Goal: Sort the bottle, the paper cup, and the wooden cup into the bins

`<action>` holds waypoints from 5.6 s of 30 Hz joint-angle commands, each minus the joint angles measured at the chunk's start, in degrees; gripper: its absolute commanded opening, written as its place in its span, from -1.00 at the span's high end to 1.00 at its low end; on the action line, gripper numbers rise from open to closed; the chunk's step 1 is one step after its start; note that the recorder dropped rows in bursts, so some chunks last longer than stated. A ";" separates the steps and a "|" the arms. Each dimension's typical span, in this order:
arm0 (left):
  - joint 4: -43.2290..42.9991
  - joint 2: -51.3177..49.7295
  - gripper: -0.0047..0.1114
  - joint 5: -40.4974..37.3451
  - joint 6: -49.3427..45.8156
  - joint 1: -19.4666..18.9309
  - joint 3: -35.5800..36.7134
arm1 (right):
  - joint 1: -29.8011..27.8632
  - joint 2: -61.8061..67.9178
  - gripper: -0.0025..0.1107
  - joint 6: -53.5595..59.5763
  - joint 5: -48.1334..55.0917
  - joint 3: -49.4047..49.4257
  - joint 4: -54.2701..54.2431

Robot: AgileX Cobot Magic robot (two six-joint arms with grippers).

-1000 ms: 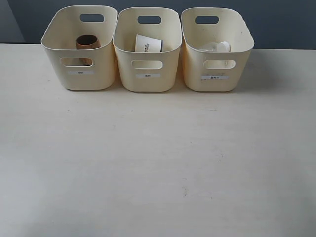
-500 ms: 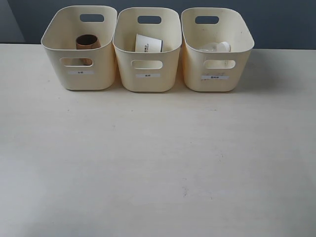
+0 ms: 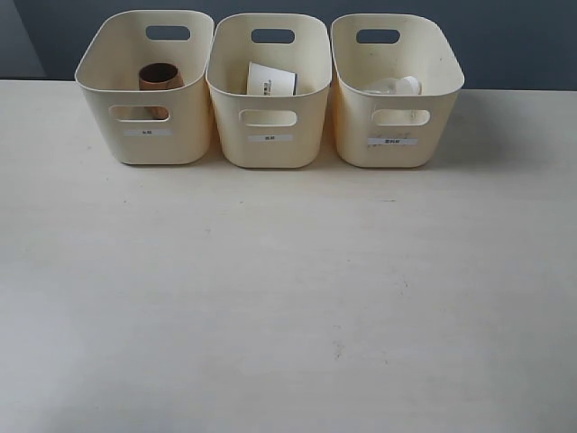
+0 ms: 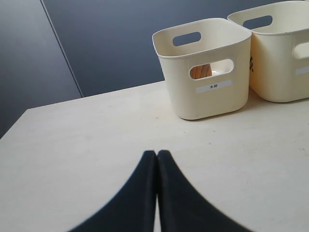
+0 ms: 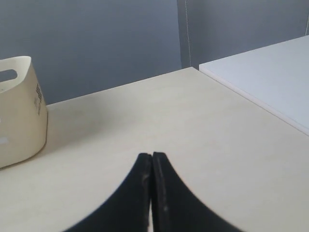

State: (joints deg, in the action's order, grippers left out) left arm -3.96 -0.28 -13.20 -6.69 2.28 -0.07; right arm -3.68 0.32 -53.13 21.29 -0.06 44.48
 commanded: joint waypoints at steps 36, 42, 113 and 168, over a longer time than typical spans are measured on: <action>0.00 0.28 0.92 0.28 0.11 0.18 0.07 | -0.26 -0.32 0.96 12.28 -14.08 0.06 -9.20; 0.00 0.28 0.92 0.28 0.11 0.18 0.07 | -0.26 -0.32 0.96 12.55 -14.07 0.06 -9.86; 0.00 0.28 0.92 0.26 0.11 0.18 0.07 | -0.26 -0.32 0.96 53.13 -3.87 0.06 -49.16; 0.00 0.28 0.92 0.39 0.11 0.18 0.07 | -0.26 -0.32 0.96 53.13 -3.89 0.06 -50.51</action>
State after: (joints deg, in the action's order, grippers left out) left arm -3.96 -0.28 -13.20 -6.69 2.28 -0.07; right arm -3.68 0.32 0.00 17.81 -0.06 -6.17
